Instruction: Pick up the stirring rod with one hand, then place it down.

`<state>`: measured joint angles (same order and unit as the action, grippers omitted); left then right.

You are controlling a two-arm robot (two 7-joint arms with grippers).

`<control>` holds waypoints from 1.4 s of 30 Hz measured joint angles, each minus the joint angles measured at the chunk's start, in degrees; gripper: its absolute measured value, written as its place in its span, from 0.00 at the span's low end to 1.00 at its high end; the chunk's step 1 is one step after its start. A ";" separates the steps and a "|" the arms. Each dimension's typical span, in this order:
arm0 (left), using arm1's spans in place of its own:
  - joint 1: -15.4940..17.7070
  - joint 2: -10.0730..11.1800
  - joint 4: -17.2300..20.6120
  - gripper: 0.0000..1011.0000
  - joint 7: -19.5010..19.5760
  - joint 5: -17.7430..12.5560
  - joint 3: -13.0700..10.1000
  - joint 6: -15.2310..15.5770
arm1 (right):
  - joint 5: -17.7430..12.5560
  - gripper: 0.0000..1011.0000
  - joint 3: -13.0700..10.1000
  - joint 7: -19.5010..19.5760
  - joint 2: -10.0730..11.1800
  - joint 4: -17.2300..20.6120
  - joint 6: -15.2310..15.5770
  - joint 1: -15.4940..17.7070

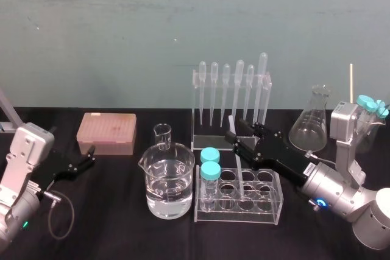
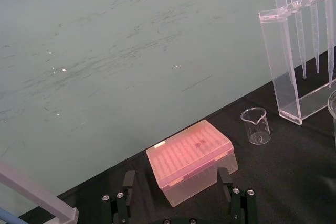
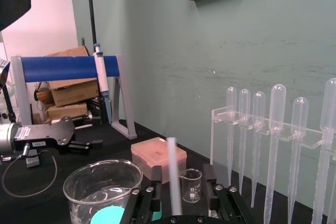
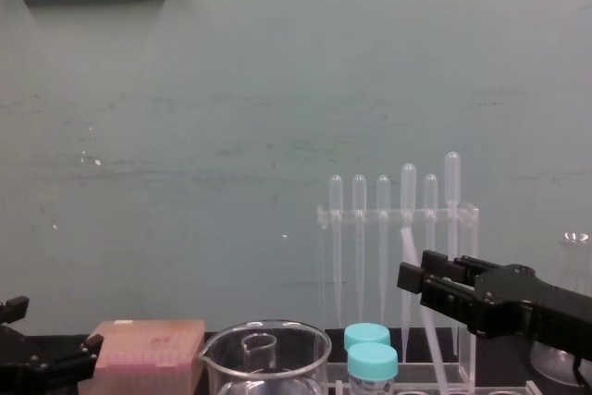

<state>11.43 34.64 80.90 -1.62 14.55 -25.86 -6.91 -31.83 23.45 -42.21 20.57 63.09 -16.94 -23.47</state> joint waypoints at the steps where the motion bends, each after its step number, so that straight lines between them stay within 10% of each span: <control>1: 0.00 0.00 0.00 0.99 0.00 0.00 0.00 0.00 | -0.01 0.49 0.00 0.00 0.00 0.01 0.00 0.00; 18: 0.00 0.00 0.00 0.99 0.00 0.00 0.00 0.00 | 1.83 0.98 -0.80 5.22 1.16 4.36 3.00 2.25; 30: 0.00 0.00 0.00 0.99 0.00 0.00 0.00 0.00 | 16.03 0.99 -7.29 33.66 1.98 8.52 6.08 9.81; 42: 0.00 0.00 0.00 0.99 0.00 0.00 0.00 0.00 | 17.48 0.99 -8.76 37.08 1.12 7.35 9.51 10.84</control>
<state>11.43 34.64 80.90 -1.62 14.55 -25.86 -6.91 -14.35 14.69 -5.13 21.69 70.43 -7.43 -12.63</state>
